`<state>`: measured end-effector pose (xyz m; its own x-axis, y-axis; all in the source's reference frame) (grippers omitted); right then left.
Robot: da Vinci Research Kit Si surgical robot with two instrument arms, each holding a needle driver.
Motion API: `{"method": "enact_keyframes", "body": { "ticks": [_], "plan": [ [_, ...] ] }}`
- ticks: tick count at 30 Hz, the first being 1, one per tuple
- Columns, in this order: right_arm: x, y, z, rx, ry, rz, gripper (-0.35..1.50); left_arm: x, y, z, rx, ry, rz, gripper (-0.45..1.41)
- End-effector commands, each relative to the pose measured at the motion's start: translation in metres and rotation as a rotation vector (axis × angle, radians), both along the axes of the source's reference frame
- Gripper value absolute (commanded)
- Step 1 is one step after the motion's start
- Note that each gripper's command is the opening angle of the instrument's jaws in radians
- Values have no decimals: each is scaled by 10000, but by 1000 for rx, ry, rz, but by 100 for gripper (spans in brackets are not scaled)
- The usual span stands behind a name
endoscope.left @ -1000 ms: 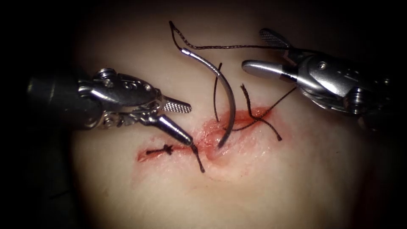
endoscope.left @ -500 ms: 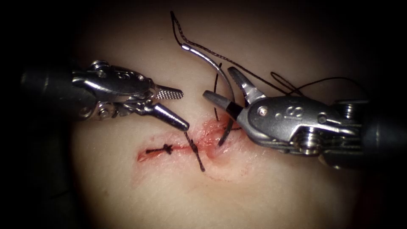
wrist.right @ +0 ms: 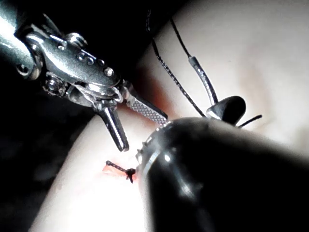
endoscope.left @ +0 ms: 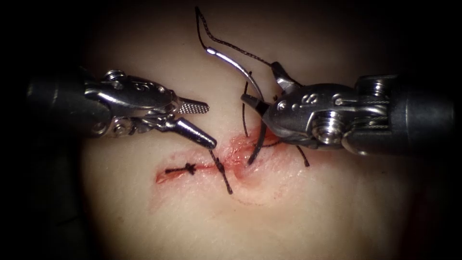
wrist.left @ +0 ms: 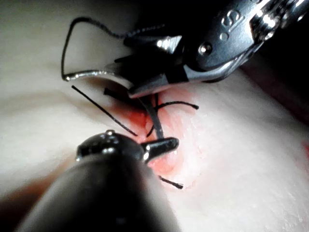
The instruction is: Wound Closure
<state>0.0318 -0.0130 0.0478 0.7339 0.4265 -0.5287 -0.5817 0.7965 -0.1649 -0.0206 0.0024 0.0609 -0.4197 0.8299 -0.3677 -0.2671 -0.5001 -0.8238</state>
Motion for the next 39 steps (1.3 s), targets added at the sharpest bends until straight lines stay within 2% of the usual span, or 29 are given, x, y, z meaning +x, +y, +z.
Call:
{"method": "enact_keyframes", "body": {
  "ticks": [1, 4, 6, 7, 9, 11, 12, 13, 14, 15, 16, 18, 19, 20, 25, 26, 27, 28, 31, 32, 33, 34, 35, 39],
  "plan": [
    [12, 6, 4, 4, -23, -2, 59, -6, -2, 6, 1, 0, 3, 74],
    [17, 12, 9, 32, -74, 0, 58, -7, -3, 8, 1, 0, 6, 74],
    [22, 19, 17, 45, -112, 3, 66, -7, -4, 8, 3, -1, 8, 74],
    [22, 19, 17, 45, -112, 3, 66, -7, -4, 8, 3, -1, 8, 74],
    [26, 22, 24, 56, -115, 8, 79, -7, -4, 8, 3, -1, 8, 74],
    [34, 24, 32, 64, -111, 7, 76, -7, -4, 8, 3, -1, 8, 73],
    [39, 23, 36, 72, -122, 5, 61, -7, -3, 8, 3, -1, 8, 73],
    [39, 23, 36, 72, -122, 5, 61, -7, -3, 8, 3, -1, 8, 73],
    [41, 23, 38, 82, -126, 0, 29, -7, -3, 8, 3, -1, 8, 73],
    [42, 23, 39, 98, -124, -11, -16, -7, -3, 8, 3, -1, 8, 73],
    [43, 22, 39, 117, -112, -27, -35, -7, -3, 8, 3, -1, 8, 73],
    [44, 22, 40, 180, -82, 5, -35, -7, -3, 8, 3, -1, 8, 73],
    [44, 21, 41, 222, -59, 86, -35, -7, -3, 8, 3, -1, 8, 73],
    [44, 20, 41, 231, -50, 112, -35, -7, -3, 8, 3, -1, 8, 73],
    [40, 20, 42, 259, -16, 163, -35, -7, -3, 8, 3, -1, 8, 73],
    [37, 22, 41, 287, 56, 165, -35, -7, -3, 8, 3, -1, 8, 73],
    [32, 27, 44, 339, 181, 123, -35, -7, -3, 8, 3, -1, 8, 73],
    [32, 27, 44, 339, 181, 123, -35, -7, -3, 8, 3, -1, 8, 73],
    [17, 34, 51, 423, 414, 68, -35, -7, -3, 7, 3, -1, 8, 73],
    [5, 36, 57, 441, 552, 63, -35, -7, -3, 7, 3, -1, 8, 73],
    [5, 36, 57, 441, 552, 63, -35, -7, -3, 7, 3, -1, 8, 73],
    [0, 37, 60, 430, 600, 33, -35, -7, -3, 7, 3, -1, 8, 73],
    [-4, 38, 65, 449, 683, 31, -35, -7, -3, 7, 3, -1, 7, 73],
    [-12, 32, 79, 496, 919, -10, -35, -8, -4, 8, 3, -1, 7, 71]
  ]
}}
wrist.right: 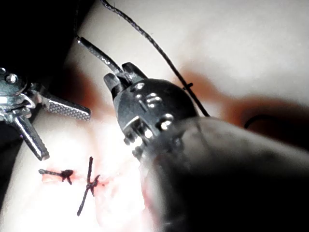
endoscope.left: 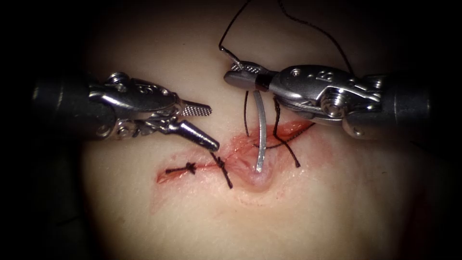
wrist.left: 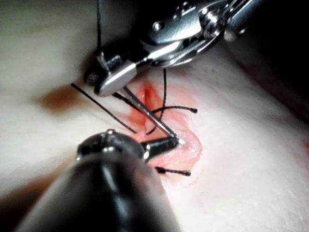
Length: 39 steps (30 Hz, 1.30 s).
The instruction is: Wound Closure
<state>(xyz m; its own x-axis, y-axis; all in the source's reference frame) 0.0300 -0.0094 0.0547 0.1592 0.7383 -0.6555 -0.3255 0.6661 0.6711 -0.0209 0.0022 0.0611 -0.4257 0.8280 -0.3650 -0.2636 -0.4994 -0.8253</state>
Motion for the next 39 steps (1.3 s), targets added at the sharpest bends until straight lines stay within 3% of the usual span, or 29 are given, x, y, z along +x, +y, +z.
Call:
{"method": "enact_keyframes", "body": {
  "ticks": [1, 3, 4, 6, 9, 20, 25, 26, 39],
  "plan": [
    [6, -5, 13, 3, 70, -8, -35, -5, -1, 6, 0, -1, 0, 71],
    [7, -7, 21, -12, 220, -53, -35, -5, -1, 6, 1, -1, 2, 69],
    [7, -7, 21, -12, 220, -53, -35, -5, -1, 6, 1, -1, 2, 69],
    [9, -8, 26, -1, 357, -55, -35, -5, -1, 6, 1, -1, 2, 69],
    [13, -19, 37, 97, 592, 25, -35, -5, -2, 5, 1, -1, 2, 66],
    [-3, -38, 46, 257, 712, 197, -35, -5, -3, 6, 3, -2, 6, 61],
    [-10, -43, 51, 345, 674, 227, -35, -6, -4, 5, 5, -3, 8, 59],
    [-12, -44, 51, 430, 650, 239, -35, -6, -4, 5, 5, -3, 8, 57],
    [-12, -54, 57, 604, 601, 340, -35, -6, -4, 6, 6, -3, 10, 54]
  ]
}}
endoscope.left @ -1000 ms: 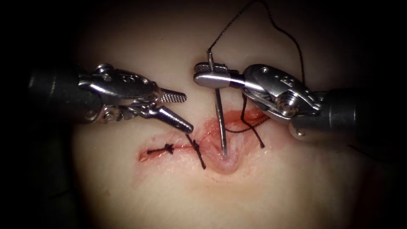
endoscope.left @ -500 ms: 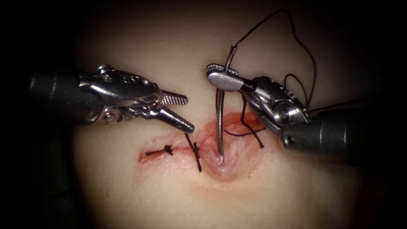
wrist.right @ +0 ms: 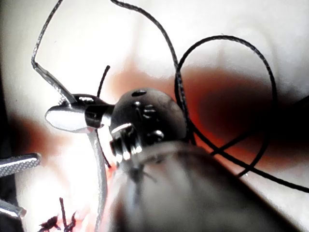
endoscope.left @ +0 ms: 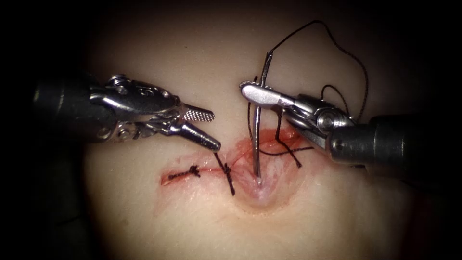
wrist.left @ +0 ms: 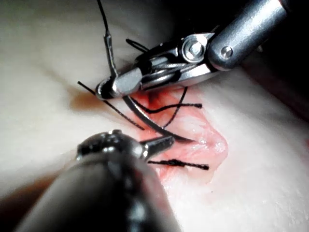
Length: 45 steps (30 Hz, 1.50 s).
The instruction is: Wound Closure
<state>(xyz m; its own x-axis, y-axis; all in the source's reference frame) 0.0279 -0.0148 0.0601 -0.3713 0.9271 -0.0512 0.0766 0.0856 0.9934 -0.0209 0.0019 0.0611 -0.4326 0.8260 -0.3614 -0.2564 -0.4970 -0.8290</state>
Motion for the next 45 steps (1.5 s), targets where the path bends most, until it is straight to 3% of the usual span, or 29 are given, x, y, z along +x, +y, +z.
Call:
{"method": "enact_keyframes", "body": {
  "ticks": [1, 13, 25, 45],
  "plan": [
    [8, 0, 3, 18, -1, 5, -35, -5, -1, 5, 0, 0, 0, 54],
    [5, -13, 7, 142, -29, 12, -35, -5, -1, 5, 3, -2, 5, 51],
    [11, -28, -4, 305, 30, 7, -35, -5, -2, 5, 2, -2, 5, 49],
    [8, -43, -30, 440, 62, -4, -35, -5, -2, 5, 3, -2, 5, 49]
  ]
}}
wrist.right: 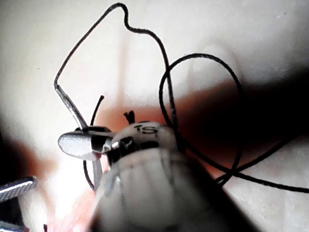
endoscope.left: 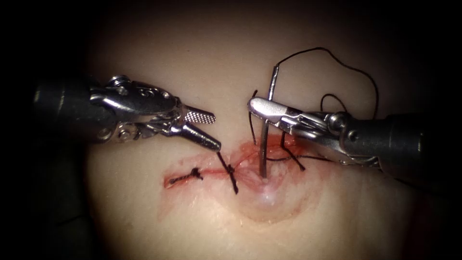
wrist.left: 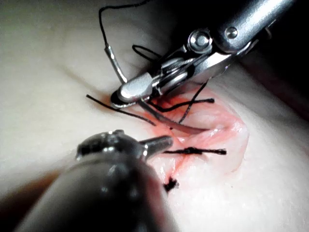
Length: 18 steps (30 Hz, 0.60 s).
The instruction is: Wound Closure
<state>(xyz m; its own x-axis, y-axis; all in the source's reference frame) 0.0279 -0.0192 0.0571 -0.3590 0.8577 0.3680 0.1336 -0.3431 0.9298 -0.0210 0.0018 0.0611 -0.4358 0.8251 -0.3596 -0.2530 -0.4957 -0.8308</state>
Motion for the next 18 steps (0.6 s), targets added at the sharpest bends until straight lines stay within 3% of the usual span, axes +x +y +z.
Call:
{"method": "enact_keyframes", "body": {
  "ticks": [1, 18],
  "plan": [
    [9, 1, -1, 8, 6, 1, -35, -5, -1, 5, 0, -1, 1, 49],
    [18, -4, -10, 111, 78, 15, -35, -5, -1, 5, 1, -2, 3, 47]
  ]
}}
